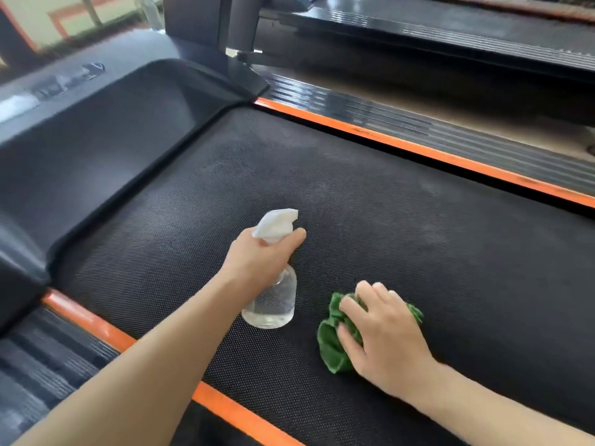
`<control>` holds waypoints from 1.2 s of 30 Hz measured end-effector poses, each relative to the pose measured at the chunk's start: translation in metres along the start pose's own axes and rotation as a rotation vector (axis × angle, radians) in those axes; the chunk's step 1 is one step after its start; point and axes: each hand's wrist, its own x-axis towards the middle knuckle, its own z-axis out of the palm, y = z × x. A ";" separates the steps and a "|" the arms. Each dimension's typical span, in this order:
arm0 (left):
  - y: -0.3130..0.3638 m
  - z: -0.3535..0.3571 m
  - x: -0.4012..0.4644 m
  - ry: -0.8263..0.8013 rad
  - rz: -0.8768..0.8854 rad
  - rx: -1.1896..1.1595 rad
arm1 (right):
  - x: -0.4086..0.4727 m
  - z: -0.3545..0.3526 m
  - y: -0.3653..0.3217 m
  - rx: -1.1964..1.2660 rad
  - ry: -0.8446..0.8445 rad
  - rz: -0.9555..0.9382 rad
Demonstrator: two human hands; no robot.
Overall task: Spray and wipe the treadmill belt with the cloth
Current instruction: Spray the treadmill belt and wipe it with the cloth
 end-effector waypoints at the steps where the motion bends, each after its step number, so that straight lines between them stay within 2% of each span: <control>1: 0.000 -0.004 0.004 0.005 -0.004 -0.014 | -0.015 -0.004 0.001 0.007 -0.013 -0.043; 4: 0.007 -0.010 0.016 0.018 -0.022 -0.078 | -0.006 -0.003 0.018 -0.007 -0.003 -0.220; 5: 0.010 -0.010 0.020 0.011 -0.021 -0.078 | 0.012 0.002 0.028 -0.018 0.024 -0.224; 9: 0.019 -0.001 0.030 0.002 -0.011 -0.034 | 0.124 0.030 0.067 -0.107 0.169 0.095; 12: 0.026 0.005 0.035 0.025 -0.043 -0.048 | 0.191 0.044 0.062 -0.162 0.111 0.317; 14: 0.029 0.003 0.035 0.045 -0.057 -0.102 | 0.197 0.045 0.052 -0.193 0.107 0.394; 15: 0.030 0.000 0.033 0.056 -0.062 -0.119 | 0.185 0.041 0.046 -0.187 0.105 0.377; 18: 0.021 -0.022 0.028 0.126 -0.065 -0.168 | 0.109 0.029 0.010 -0.054 0.114 0.167; 22: -0.005 -0.059 0.015 0.247 -0.041 -0.207 | 0.010 0.012 -0.044 0.102 0.011 -0.119; 24: -0.021 -0.074 0.009 0.309 -0.033 -0.211 | 0.005 0.012 -0.041 0.091 -0.005 -0.240; 27: -0.036 -0.083 0.003 0.323 -0.026 -0.225 | 0.054 0.021 -0.019 0.033 0.021 -0.356; 31: -0.046 -0.082 0.001 0.370 -0.014 -0.259 | 0.178 0.052 0.016 -0.065 0.159 -0.047; 36: -0.057 -0.088 0.007 0.379 -0.055 -0.309 | 0.289 0.073 0.019 -0.135 0.064 0.202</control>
